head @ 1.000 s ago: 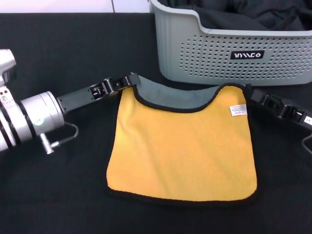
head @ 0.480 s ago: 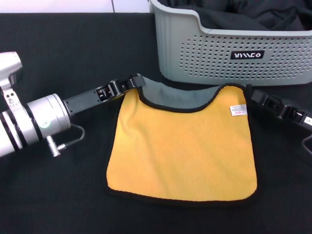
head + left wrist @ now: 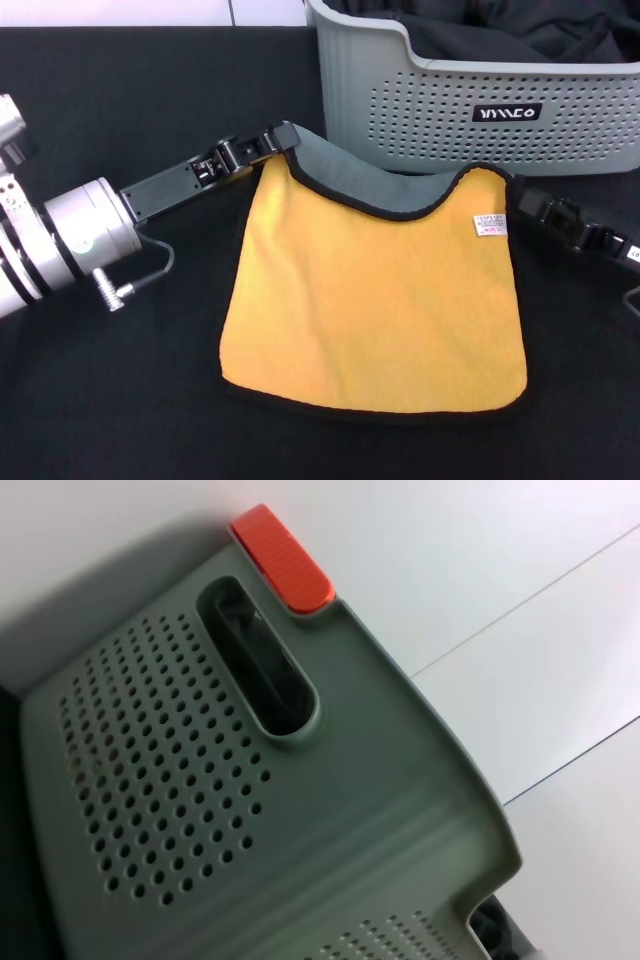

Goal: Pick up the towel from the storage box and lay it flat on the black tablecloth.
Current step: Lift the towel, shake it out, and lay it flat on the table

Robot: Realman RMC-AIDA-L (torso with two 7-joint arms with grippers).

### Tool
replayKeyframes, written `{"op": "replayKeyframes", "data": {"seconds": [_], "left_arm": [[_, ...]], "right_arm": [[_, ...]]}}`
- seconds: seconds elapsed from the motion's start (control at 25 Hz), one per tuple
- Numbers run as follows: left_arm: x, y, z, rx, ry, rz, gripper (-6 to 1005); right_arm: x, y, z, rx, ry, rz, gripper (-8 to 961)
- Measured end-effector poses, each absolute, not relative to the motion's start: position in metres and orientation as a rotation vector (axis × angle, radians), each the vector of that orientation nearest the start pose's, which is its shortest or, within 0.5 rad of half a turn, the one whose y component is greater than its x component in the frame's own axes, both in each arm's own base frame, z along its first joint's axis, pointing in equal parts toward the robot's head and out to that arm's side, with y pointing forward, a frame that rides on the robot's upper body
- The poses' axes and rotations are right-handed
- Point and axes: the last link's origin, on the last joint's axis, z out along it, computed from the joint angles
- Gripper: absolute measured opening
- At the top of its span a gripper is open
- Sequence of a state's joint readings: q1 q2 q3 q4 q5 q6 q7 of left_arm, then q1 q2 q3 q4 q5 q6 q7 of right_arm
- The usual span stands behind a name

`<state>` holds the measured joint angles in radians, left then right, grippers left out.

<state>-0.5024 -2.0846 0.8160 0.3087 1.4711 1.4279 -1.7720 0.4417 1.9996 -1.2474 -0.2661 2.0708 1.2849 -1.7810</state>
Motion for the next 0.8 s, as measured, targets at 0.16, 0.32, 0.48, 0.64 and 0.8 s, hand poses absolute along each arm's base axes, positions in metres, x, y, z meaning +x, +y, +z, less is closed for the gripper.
{"op": "replayKeyframes", "data": {"seconds": [0.16,0.32,0.48,0.64,0.8], "left_arm": [[-0.263,0.326,-0.031,-2.16,-1.575,-1.339,25],[-0.261,0.323,-0.031,-2.178,-1.583,-1.358,24],[-0.255,0.317,-0.027,-2.229,-1.567,-1.41,24],[-0.253,0.311,-0.024,-2.239,-1.585,-1.466,24],[-0.254,0.309,-0.025,-2.225,-1.594,-1.478,24]], "right_arm": [[0.299,0.319,-0.027,-2.258,1.142,1.04,92],[0.3,0.318,-0.027,-2.268,1.117,1.026,129],[0.305,0.313,-0.025,-2.267,1.086,1.014,146],[0.304,0.309,-0.025,-2.285,1.051,1.021,178],[0.298,0.3,-0.025,-2.344,0.93,1.057,272]]}}
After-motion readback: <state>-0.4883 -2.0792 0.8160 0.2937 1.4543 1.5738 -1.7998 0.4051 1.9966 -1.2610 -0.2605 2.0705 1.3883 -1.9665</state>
